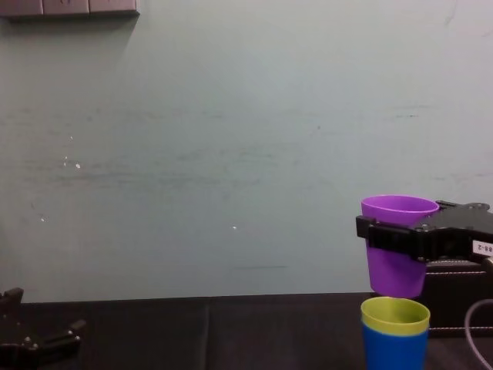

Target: Stack the three plastic cups sequentially using one hand.

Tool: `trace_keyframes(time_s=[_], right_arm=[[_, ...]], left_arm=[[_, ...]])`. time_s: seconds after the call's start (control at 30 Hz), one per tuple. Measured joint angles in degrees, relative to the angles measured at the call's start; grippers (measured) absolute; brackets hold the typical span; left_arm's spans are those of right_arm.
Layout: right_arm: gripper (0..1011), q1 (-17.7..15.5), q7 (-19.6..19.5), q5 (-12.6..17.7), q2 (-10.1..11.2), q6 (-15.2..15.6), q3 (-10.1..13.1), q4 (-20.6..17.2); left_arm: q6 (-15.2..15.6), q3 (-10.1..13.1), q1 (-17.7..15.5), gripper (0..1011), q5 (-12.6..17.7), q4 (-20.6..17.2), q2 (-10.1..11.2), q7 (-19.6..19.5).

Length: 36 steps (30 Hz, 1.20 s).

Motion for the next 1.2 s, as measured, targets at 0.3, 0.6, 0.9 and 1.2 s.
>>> trace_keyframes(time_s=[0.3, 0.6, 0.9, 1.2], right_arm=[[738, 0.89, 0.11, -0.09, -0.65, -1.81, 0.21, 3.04], [738, 1.48, 0.69, -0.31, -1.28, -3.17, -0.21, 5.72], [738, 1.62, 1.14, -0.55, -1.64, -4.57, -0.50, 8.32], [738, 1.49, 1.56, -0.72, -1.92, -5.72, -0.76, 9.99]], left_arm=[[0.00, 0.00, 0.00, 1011, 0.00, 0.00, 0.00, 0.00], [0.00, 0.00, 0.00, 1011, 0.00, 0.00, 0.00, 0.00], [0.00, 0.00, 0.00, 1011, 0.00, 0.00, 0.00, 0.00], [0.00, 0.00, 0.00, 1011, 0.00, 0.00, 0.00, 0.00]])
